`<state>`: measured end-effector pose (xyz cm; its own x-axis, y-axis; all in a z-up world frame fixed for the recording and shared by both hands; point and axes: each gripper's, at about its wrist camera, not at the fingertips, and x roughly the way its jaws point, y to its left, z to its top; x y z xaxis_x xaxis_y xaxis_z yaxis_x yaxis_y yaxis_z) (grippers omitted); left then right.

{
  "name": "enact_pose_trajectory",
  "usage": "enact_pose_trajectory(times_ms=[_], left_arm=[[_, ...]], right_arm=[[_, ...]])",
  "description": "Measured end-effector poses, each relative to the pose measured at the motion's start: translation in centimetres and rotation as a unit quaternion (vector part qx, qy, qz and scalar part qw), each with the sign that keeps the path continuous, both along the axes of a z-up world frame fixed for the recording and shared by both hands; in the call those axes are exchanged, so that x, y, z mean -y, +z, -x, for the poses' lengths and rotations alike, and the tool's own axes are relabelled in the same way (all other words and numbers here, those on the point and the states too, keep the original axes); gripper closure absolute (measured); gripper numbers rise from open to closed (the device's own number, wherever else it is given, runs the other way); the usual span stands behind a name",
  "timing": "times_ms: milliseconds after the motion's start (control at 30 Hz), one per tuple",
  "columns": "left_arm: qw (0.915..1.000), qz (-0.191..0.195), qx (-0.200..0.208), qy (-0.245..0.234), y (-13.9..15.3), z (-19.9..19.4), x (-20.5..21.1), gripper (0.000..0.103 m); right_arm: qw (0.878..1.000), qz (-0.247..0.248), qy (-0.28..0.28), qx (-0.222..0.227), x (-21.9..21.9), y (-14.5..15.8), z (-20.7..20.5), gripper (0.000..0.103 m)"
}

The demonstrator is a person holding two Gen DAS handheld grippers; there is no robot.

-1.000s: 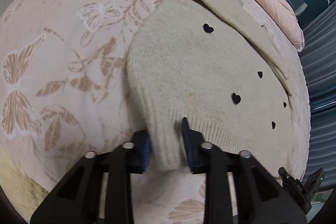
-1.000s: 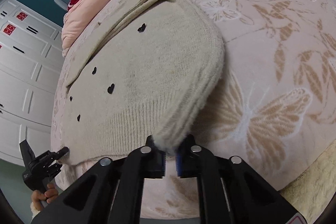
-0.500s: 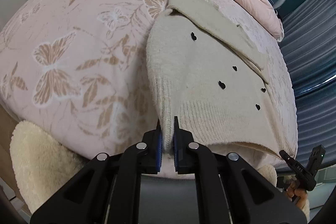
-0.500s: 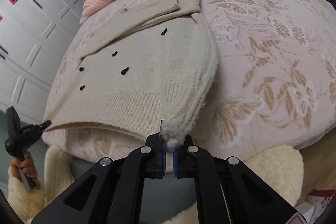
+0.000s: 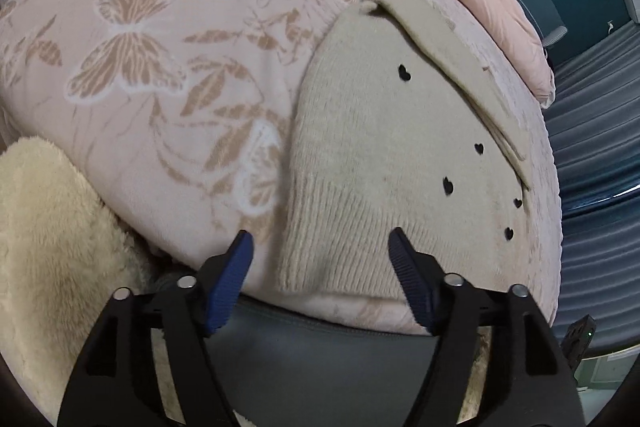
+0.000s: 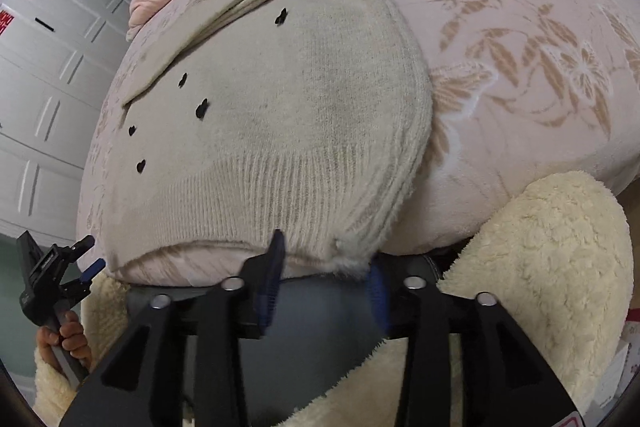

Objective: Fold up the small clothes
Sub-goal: 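Lift the hem with both tools and fold it up toward the collar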

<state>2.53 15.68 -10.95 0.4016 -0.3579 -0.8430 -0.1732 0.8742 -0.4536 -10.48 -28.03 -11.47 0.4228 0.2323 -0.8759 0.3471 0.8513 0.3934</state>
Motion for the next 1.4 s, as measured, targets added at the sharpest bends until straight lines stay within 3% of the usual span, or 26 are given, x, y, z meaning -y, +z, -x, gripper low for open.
enact_pose_trajectory(times_ms=[67,200,267,300,333,367,400,433,567,667,800,933,1067,1167,1267,1333,1400], left_arm=[[0.9999,-0.003,0.012,-0.001,-0.1,-0.9,0.5,0.016],[0.9997,0.003,-0.024,-0.010,-2.5,-2.3,1.9,0.016],[0.9998,0.001,-0.020,-0.009,-2.6,-2.3,2.3,0.020],[0.9998,0.005,-0.014,-0.015,-2.4,-2.3,2.6,0.027],[0.9994,0.019,-0.016,-0.025,-2.3,-2.6,2.8,0.047],[0.9989,0.027,-0.024,-0.029,-2.3,-2.8,2.9,0.066],[0.9985,0.034,-0.031,-0.029,-2.1,-2.9,2.9,0.080],[0.9979,0.046,-0.034,-0.030,-1.7,-3.1,2.7,0.094],[0.9974,0.066,0.007,-0.027,2.6,-2.4,1.5,0.096],[0.9962,0.068,0.028,-0.046,6.0,-1.1,0.7,0.097],[0.9954,0.062,0.022,-0.070,8.3,2.2,-0.5,0.097],[0.9944,0.039,-0.001,-0.098,8.3,7.3,-1.3,0.098],[0.9911,0.041,-0.044,-0.118,7.5,12.8,-2.0,0.099],[0.9887,0.043,-0.062,-0.130,8.6,15.1,-2.2,0.099],[0.9908,0.046,-0.020,-0.125,11.8,13.2,-2.5,0.099],[0.9896,0.050,0.033,-0.131,14.3,9.5,-1.9,0.099],[0.9869,0.021,0.086,-0.135,15.7,5.1,-0.8,0.099]], right_arm=[[1.000,0.017,-0.016,0.003,-0.1,-0.3,-0.3,0.041],[0.998,-0.029,-0.063,-0.009,1.1,-1.8,-0.9,0.041],[0.996,-0.053,-0.075,0.002,1.3,-1.9,-1.2,0.041],[0.995,-0.063,-0.073,0.005,1.3,-2.0,-1.4,0.047],[0.995,-0.071,-0.070,0.007,1.2,-1.9,-1.7,0.055],[0.995,-0.074,-0.066,0.008,1.1,-1.8,-2.0,0.077],[0.995,-0.075,-0.060,0.010,0.9,-1.5,-2.3,0.092],[0.995,-0.077,-0.055,0.016,0.9,-1.0,-2.6,0.092],[0.995,-0.068,-0.020,0.076,1.1,3.9,-2.9,0.095],[0.994,-0.044,0.024,0.092,1.6,7.7,-2.5,0.096],[0.995,-0.012,0.076,0.055,2.5,9.5,-0.2,0.096],[0.993,-0.008,0.119,-0.001,2.3,8.7,4.3,0.096],[0.985,-0.037,0.162,-0.048,0.1,7.5,9.7,0.096],[0.980,-0.047,0.187,-0.051,-1.1,8.5,12.2,0.096],[0.983,-0.043,0.180,-0.008,-0.5,11.3,10.8,0.096],[0.985,-0.037,0.161,0.045,0.8,13.5,7.8,0.096],[0.986,-0.025,0.136,0.095,2.6,14.8,3.8,0.096]])
